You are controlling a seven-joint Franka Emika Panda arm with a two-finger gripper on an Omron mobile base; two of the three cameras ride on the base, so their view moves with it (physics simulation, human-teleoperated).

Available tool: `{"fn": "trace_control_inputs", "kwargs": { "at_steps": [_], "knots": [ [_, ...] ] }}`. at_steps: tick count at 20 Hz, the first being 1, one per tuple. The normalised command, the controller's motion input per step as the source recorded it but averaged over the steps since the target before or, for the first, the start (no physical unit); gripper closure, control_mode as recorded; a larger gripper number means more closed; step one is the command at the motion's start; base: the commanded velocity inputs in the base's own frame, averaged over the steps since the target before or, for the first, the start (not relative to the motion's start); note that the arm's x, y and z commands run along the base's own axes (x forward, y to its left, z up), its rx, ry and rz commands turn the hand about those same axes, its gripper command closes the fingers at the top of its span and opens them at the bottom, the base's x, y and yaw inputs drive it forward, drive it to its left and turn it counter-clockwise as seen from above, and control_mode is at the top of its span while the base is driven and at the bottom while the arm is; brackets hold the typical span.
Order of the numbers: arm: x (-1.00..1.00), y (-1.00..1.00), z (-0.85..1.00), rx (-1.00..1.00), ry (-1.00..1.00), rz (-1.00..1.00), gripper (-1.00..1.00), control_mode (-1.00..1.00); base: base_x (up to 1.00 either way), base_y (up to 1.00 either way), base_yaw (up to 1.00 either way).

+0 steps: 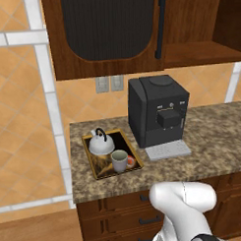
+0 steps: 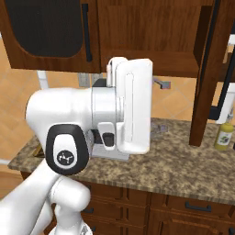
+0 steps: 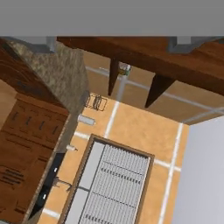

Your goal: Pick the kettle from the counter and place it on the tray. Then pick the mug from the cabinet and place it on the tray. Then close the cabinet doors.

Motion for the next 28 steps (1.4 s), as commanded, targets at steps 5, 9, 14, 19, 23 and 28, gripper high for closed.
{"fn": "trace_control_inputs", "kwargs": {
  "at_steps": [5,9,14,19,23,28],
  "knots": [
    [-0.05,-0.34,-0.46,0.05,-0.28,0.0,-1.0,-1.0,0.0,0.0,0.0],
    [0.12,-0.38,-0.28,0.0,-0.24,0.0,-1.0,-1.0,0.0,0.0,0.0],
    [0.0,-0.24,-0.21,0.0,-0.41,0.03,-1.0,-1.0,0.0,0.0,0.0],
    [0.01,-0.46,0.0,0.0,-0.28,0.01,-1.0,-1.0,0.0,0.0,0.0],
    [-0.03,-0.44,0.12,0.02,-0.08,0.0,-1.0,-1.0,0.0,0.0,0.0],
    [0.32,-0.29,0.02,0.01,0.01,0.03,-1.0,-1.0,0.0,0.0,0.0]
  ]
}}
